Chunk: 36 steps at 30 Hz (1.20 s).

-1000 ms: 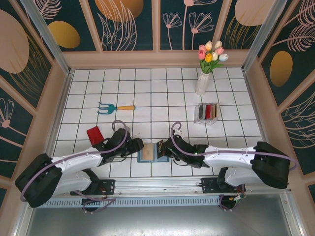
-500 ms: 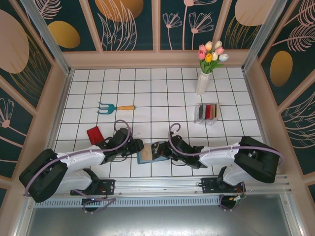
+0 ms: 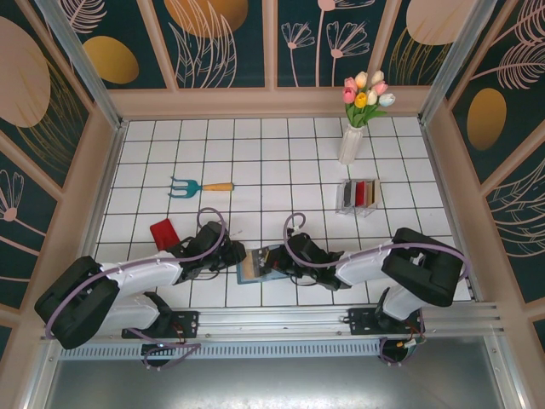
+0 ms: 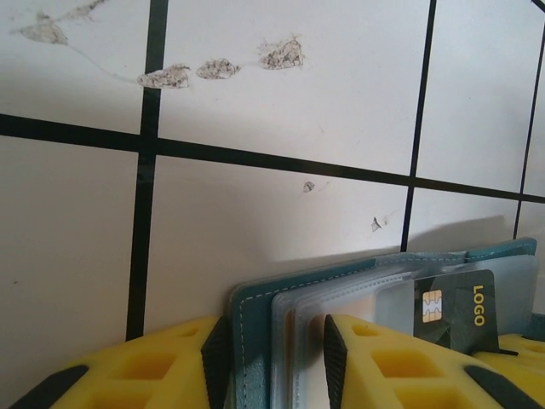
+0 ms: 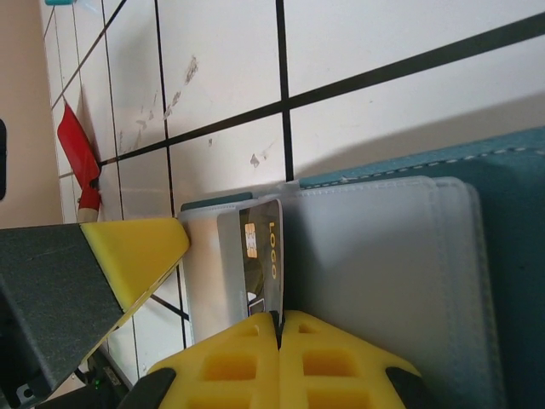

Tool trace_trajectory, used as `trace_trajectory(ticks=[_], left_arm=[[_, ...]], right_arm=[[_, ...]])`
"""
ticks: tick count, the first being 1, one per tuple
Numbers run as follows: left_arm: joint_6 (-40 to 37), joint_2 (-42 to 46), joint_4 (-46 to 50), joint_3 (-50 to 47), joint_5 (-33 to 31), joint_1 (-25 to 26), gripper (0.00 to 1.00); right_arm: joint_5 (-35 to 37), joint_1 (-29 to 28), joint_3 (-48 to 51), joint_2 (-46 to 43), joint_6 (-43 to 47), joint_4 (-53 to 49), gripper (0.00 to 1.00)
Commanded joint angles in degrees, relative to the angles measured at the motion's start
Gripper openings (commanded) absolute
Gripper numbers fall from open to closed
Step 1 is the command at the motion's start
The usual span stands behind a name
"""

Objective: Put the credit cards into the card holder
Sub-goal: Insert the credit card into the card slot.

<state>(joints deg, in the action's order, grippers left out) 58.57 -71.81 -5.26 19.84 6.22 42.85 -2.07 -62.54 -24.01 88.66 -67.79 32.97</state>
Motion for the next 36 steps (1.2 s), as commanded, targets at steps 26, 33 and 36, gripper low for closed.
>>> trace_trajectory(ticks=[26, 33, 36], left_arm=[[1.73, -0.48, -3.0, -1.99, 2.41, 0.74, 0.32], [1.97, -0.59, -3.75, -2.23, 2.92, 0.72, 0.31], [2.08, -0.82, -4.23, -2.18, 3.27, 0.74, 0.31]], right_arm=[[-1.9, -0.59, -9.47, 0.74, 6.07, -18.93, 0.21], [-7.68, -0.8, -10.83, 4.62, 6.0, -11.98, 0.07], [-8.65, -0.87, -11.97, 5.5, 6.17, -10.98, 0.07]])
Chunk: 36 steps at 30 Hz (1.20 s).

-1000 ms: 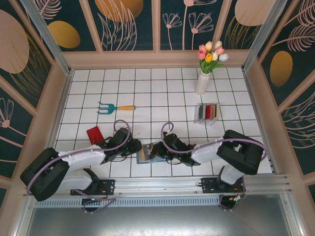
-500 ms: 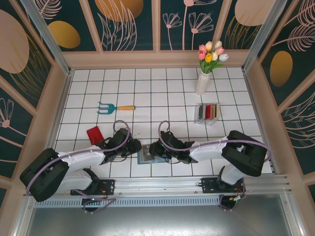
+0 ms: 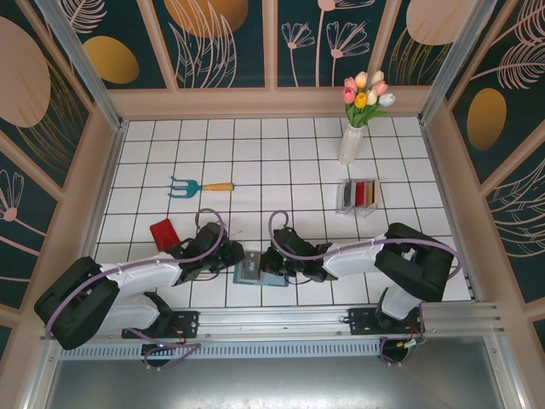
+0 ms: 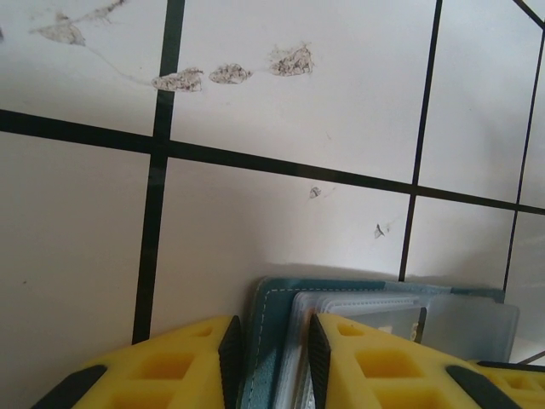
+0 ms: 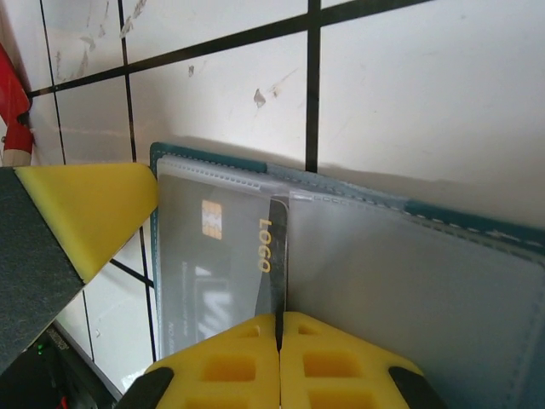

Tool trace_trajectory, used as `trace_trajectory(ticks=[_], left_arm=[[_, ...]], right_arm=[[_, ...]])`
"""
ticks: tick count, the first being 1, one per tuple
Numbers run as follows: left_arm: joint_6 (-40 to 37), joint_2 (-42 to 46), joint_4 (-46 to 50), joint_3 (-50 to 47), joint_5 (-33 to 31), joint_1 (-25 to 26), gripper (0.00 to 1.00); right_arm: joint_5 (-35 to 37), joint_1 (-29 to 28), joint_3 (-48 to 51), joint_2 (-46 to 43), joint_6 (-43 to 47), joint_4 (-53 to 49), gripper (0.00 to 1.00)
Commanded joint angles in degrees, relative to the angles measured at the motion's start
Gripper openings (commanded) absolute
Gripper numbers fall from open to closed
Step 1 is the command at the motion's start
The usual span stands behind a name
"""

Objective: Put the credit cards into the card holder
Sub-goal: Insert the credit card into the card slot, then close the card holder at the bottom-center of the table.

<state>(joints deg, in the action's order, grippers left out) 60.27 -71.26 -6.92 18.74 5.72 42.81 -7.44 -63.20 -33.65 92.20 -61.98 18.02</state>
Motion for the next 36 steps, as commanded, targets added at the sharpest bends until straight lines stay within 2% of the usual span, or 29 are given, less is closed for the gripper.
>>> trace_trajectory(ticks=[1, 7, 10, 12, 15, 18, 21, 25, 27, 30, 36], left_arm=[[0.37, -1.51, -2.57, -1.09, 3.81, 0.79, 0.31], [0.75, 0.49, -0.97, -1.15, 2.34, 0.72, 0.32], [0.58, 3.01, 1.61, -0.77, 0.57, 0.79, 0.37], [0.06, 4.93, 3.65, -0.4, -0.69, 0.79, 0.39], [-0.29, 7.52, 6.09, -0.37, -1.74, 0.79, 0.5], [-0.44, 8.76, 6.92, -0.77, -0.79, 0.75, 0.56], [-1.14, 8.65, 6.96, -0.99, 1.32, 0.78, 0.59], [-2.53, 7.1, 7.1, -0.31, 3.21, 0.78, 0.61], [-3.11, 6.01, 6.75, 0.04, 4.22, 0.78, 0.62], [-4.16, 3.66, 6.0, 0.93, 6.22, 0.79, 0.61], [-5.47, -0.25, 4.49, 2.6, 10.18, 0.78, 0.55]], right_arm=[[-3.72, -0.2, -2.39, 1.94, 0.45, 4.72, 0.07], [-1.3, -0.33, -2.99, -1.41, 2.16, 0.46, 0.1], [5.66, -1.31, -6.0, -5.32, 4.16, -12.35, 0.18], [10.52, -2.39, -8.24, -7.85, 5.26, -20.45, 0.27], [16.95, -3.84, -11.64, -10.08, 4.82, -33.38, 0.37], [20.5, -4.81, -13.52, -10.38, 2.99, -42.32, 0.46], [20.92, -5.21, -13.98, -9.6, 0.29, -47.6, 0.5], [20.52, -6.0, -12.92, -7.83, -2.27, -49.05, 0.56], [20.1, -6.02, -12.58, -6.71, -2.45, -48.29, 0.56], [19.35, -5.91, -12.56, -5.1, -2.14, -46.69, 0.51], [17.96, -5.88, -12.41, -3.21, -2.18, -43.61, 0.34]])
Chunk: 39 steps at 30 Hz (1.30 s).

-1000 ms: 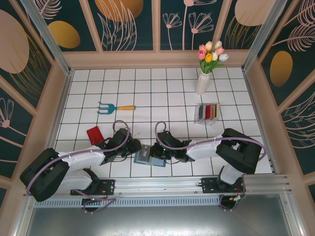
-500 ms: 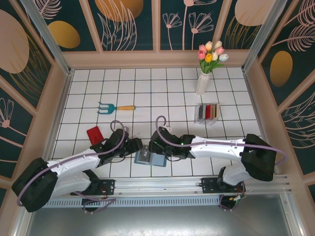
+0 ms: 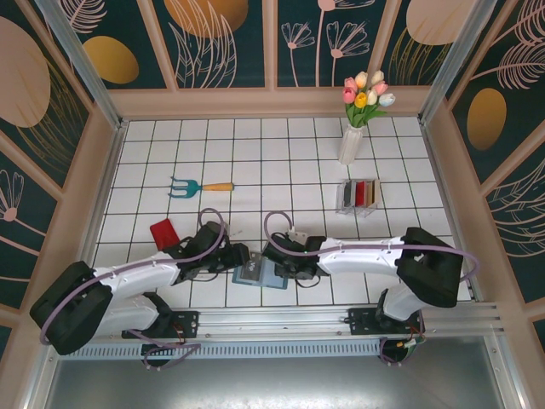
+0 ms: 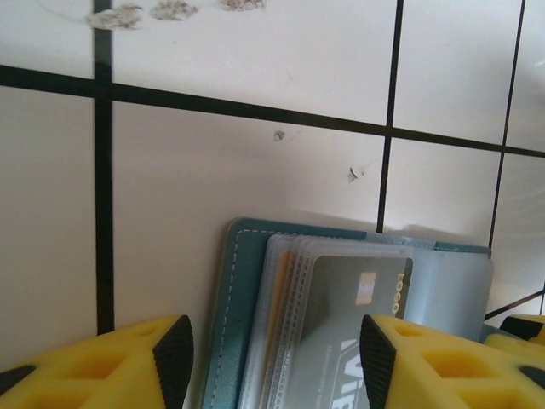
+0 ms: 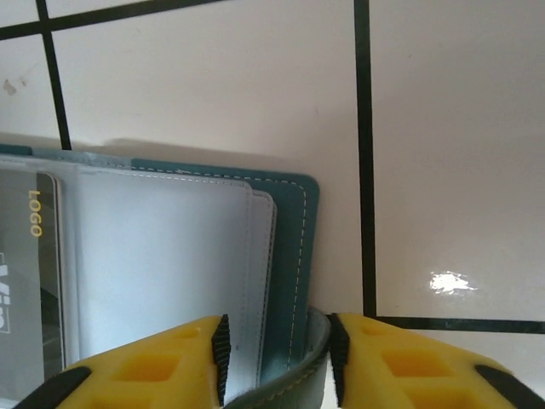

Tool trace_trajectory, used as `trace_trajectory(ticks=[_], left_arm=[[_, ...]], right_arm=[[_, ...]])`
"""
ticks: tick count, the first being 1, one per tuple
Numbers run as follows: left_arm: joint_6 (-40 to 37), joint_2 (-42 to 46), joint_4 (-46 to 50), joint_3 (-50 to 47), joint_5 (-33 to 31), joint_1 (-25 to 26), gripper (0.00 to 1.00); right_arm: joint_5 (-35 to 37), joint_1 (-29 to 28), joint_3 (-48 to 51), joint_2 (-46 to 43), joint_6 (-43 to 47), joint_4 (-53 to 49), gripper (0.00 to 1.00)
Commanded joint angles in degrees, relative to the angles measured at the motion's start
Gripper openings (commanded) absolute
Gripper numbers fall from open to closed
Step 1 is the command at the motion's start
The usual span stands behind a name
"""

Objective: Put the credit cards into the card holder
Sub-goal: Close the card holder at the bottom-center of the table.

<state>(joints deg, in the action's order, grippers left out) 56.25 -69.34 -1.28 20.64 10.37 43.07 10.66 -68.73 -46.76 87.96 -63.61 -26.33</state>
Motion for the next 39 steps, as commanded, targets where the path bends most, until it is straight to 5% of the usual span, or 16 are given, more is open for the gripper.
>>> trace_trajectory(ticks=[1, 13, 31, 39], left_arm=[[-1.49, -2.28, -1.62, 0.64, 6.06, 0.57, 0.53], [1.1, 3.18, -4.36, -0.23, 7.77, 0.53, 0.3], [5.03, 3.76, -16.7, -1.92, 16.41, 0.57, 0.3], [5.63, -9.49, -22.2, 3.03, 15.87, 4.87, 0.32]], right_arm=[[-0.03, -0.35, 0.73, 1.37, -0.71, 0.79, 0.29], [-0.28, 0.17, 2.18, 2.54, -1.18, 3.95, 0.1], [-0.78, 1.82, 3.32, 1.93, -0.72, 9.42, 0.1], [-2.13, 4.49, 11.32, -5.12, -4.04, 17.07, 0.1]])
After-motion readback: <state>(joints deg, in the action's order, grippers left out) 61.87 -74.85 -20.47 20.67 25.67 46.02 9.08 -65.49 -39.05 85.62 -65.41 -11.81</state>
